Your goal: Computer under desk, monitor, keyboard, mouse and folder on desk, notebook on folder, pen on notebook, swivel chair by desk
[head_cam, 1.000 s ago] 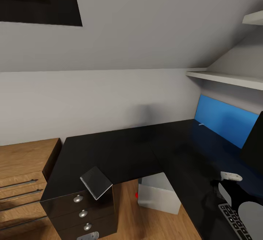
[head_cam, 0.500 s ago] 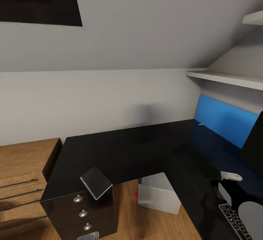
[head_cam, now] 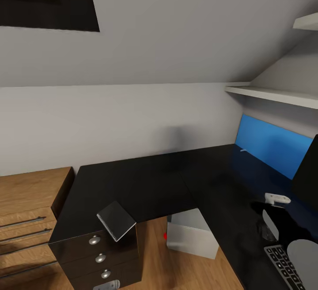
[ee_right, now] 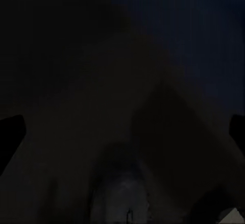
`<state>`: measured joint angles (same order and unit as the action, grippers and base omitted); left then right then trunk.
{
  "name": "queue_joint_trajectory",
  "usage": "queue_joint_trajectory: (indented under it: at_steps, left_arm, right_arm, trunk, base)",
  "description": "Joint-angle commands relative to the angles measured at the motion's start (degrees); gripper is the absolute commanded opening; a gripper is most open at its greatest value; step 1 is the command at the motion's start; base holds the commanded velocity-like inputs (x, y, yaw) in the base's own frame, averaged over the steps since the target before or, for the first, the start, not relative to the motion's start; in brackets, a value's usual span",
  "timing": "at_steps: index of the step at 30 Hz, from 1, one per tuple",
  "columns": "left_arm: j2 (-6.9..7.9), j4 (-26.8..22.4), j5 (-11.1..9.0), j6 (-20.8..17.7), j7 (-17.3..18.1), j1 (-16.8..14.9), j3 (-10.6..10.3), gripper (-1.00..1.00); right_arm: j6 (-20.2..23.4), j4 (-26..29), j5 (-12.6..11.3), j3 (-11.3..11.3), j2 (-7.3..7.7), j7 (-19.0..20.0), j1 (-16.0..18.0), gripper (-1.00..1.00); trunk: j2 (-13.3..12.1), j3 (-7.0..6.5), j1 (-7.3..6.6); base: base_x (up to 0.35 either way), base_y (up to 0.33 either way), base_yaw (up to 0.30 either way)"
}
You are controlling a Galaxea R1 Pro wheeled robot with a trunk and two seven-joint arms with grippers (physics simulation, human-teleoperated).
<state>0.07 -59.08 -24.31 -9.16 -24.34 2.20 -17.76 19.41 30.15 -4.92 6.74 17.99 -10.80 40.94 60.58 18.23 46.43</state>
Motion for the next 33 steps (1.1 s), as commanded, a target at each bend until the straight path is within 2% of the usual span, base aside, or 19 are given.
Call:
queue_joint_trajectory:
  at_steps: [1, 9, 12, 14, 19, 21, 22, 23, 25, 26, 33]
  left_arm:
    - [0.02, -0.13, -0.29, -0.24, -0.36, 0.00, -0.09, 1.00]
    - [0.02, -0.13, -0.23, -0.24, -0.41, 0.00, -0.09, 1.00]
    - [0.02, -0.15, -0.22, -0.24, -0.49, 0.00, -0.09, 1.00]
    - [0.02, -0.12, -0.22, -0.24, -0.52, 0.00, -0.09, 1.00]
    - [0.02, -0.09, -0.21, -0.24, -0.59, 0.00, -0.09, 1.00]
    - [0.02, -0.10, -0.21, -0.24, -0.61, 0.00, -0.09, 1.00]
    - [0.02, -0.10, -0.21, -0.24, -0.61, 0.00, -0.10, 1.00]
    - [0.02, -0.11, -0.17, -0.24, -0.62, 0.00, -0.15, 1.00]
    - [0.02, -0.10, -0.17, -0.24, -0.62, 0.00, -0.16, 1.00]
    - [-0.02, -0.12, -0.20, -0.24, -0.62, 0.00, -0.17, 1.00]
    - [-0.06, -0.09, -0.24, -0.24, -0.62, 0.00, -0.24, 1.00]
  right_arm:
    - [0.77, 2.48, -0.58, -0.06, -0.61, -0.28, -0.84, 1.00]
    - [3.77, 10.58, -0.80, -0.06, -1.50, -0.28, -4.34, 1.00]
    - [6.37, 17.13, -0.85, -0.06, -2.30, -0.29, -7.56, 1.00]
    - [9.91, 25.94, -0.86, -0.06, -3.81, -0.35, -11.86, 1.00]
    - [13.76, 36.69, -0.81, -0.06, -6.19, -0.42, -17.36, 1.00]
    - [15.13, 41.41, -0.80, -0.06, -7.56, -0.48, -19.74, 1.00]
    - [15.78, 43.70, -0.74, -0.06, -8.46, -0.52, -20.91, 1.00]
    - [16.54, 46.50, -0.57, -0.06, -10.01, -0.57, -22.39, 1.00]
    - [16.73, 47.19, -0.49, -0.06, -10.51, -0.59, -22.77, 1.00]
    - [16.92, 48.03, -0.45, -0.06, -11.23, -0.62, -23.27, 1.00]
    - [17.01, 48.07, -0.84, -0.18, -11.88, -0.48, -23.42, 1.00]
  trunk:
    - [0.05, 0.06, 0.01]
    - [0.05, 0.06, 0.01]
    - [0.05, 0.06, 0.01]
    - [0.05, 0.06, 0.01]
    - [0.05, 0.06, 0.01]
    - [0.05, 0.06, 0.01]
    - [0.05, 0.06, 0.01]
    - [0.05, 0.06, 0.01]
    - [-0.36, -0.12, -0.21]
    - [-0.76, -0.30, -0.43]
    - [-3.56, -1.55, -1.97]
  base:
    - [0.000, 0.000, 0.000]
    - [0.000, 0.000, 0.000]
    - [0.000, 0.000, 0.000]
    - [0.000, 0.000, 0.000]
    - [0.000, 0.000, 0.000]
    - [0.000, 0.000, 0.000]
    - [0.000, 0.000, 0.000]
    - [0.000, 0.000, 0.000]
    - [0.000, 0.000, 0.000]
    - [0.000, 0.000, 0.000]
    - [0.000, 0.000, 0.000]
